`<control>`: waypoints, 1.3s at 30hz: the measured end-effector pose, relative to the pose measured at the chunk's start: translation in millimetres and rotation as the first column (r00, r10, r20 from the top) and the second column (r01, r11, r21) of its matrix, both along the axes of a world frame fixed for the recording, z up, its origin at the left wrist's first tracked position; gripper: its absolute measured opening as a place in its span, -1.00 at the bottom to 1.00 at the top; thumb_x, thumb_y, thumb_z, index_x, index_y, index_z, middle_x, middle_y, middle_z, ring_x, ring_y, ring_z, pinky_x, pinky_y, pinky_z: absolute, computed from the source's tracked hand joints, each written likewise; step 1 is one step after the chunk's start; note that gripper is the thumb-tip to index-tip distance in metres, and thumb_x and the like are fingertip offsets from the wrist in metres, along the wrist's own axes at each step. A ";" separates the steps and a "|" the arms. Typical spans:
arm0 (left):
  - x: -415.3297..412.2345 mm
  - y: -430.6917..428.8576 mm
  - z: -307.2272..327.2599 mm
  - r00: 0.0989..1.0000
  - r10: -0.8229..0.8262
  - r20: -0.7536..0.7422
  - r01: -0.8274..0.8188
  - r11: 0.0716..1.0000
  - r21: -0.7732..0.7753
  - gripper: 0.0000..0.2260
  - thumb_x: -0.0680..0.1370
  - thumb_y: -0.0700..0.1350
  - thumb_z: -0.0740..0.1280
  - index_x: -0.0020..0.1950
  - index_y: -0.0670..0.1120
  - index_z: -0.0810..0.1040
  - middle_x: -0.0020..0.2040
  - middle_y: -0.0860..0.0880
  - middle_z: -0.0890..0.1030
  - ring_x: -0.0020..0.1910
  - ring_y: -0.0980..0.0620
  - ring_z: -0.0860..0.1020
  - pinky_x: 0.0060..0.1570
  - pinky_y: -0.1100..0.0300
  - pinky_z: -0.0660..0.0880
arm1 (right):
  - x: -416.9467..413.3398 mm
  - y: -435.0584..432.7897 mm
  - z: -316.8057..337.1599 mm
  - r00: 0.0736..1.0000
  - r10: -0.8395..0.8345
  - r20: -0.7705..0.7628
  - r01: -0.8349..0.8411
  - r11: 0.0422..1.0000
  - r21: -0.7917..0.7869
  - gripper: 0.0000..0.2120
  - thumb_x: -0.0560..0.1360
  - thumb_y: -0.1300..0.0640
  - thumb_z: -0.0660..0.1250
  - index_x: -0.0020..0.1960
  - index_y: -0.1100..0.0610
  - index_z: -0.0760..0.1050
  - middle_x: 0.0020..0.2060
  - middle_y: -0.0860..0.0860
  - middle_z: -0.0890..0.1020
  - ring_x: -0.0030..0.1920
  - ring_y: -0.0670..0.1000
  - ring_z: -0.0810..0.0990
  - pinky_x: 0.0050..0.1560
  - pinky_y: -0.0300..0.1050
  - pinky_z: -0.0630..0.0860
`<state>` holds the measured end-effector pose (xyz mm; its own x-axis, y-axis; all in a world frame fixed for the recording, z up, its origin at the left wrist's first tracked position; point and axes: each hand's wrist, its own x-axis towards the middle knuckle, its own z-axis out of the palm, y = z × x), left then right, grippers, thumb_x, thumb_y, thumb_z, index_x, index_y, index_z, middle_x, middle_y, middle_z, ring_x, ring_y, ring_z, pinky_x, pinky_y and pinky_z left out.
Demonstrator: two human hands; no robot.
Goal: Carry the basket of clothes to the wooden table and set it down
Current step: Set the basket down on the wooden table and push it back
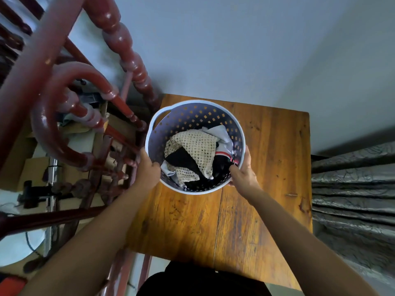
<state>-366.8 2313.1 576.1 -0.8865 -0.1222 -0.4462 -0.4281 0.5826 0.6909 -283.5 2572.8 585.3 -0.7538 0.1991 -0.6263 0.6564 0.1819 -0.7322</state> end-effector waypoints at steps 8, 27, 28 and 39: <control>-106.4 -8.8 -28.1 0.994 -0.105 0.002 0.105 0.994 -0.016 -0.48 0.54 -0.36 0.10 0.50 -0.14 0.15 0.24 -0.12 0.43 0.13 -0.07 0.43 0.06 0.12 0.35 | -73.0 -22.3 -24.4 0.988 -0.155 -0.023 0.155 0.988 -0.016 -0.28 0.67 0.10 0.16 0.66 -0.24 -0.17 0.08 0.00 0.66 0.01 0.13 0.70 0.08 0.18 0.69; -167.3 -2.2 -9.2 0.978 0.137 -0.157 -0.176 0.947 -0.269 -0.66 0.61 -0.11 0.16 0.27 -0.32 0.42 0.25 -0.34 0.55 0.21 -0.33 0.52 0.10 -0.03 0.43 | -151.2 -40.8 -6.0 0.988 -0.153 -0.018 0.151 0.985 -0.090 -0.24 0.69 0.14 0.10 0.69 -0.14 -0.30 -0.07 0.05 0.57 -0.01 0.14 0.70 0.18 0.34 0.66; -157.4 1.8 -10.6 0.974 0.150 -0.169 -0.181 0.965 -0.189 -0.60 0.60 -0.10 0.18 0.36 -0.30 0.35 0.31 -0.34 0.51 0.26 -0.30 0.50 0.16 0.00 0.44 | -149.9 -40.7 -6.6 0.989 -0.150 -0.010 0.149 0.985 -0.082 -0.23 0.68 0.14 0.10 0.69 -0.14 -0.31 0.13 0.27 0.64 0.10 0.25 0.70 0.18 0.36 0.65; -59.3 19.5 -30.6 0.816 -0.514 -0.264 0.323 0.784 -0.530 -0.43 0.62 0.24 -0.06 0.47 -0.08 0.36 0.59 -0.29 0.12 0.58 -0.31 -0.12 0.52 -0.12 -0.13 | -150.7 -36.3 -15.2 0.989 -0.066 -0.131 0.080 0.991 0.108 -0.22 0.64 0.02 0.16 0.69 -0.13 -0.24 0.55 0.29 0.40 0.40 0.47 0.50 0.29 0.52 0.49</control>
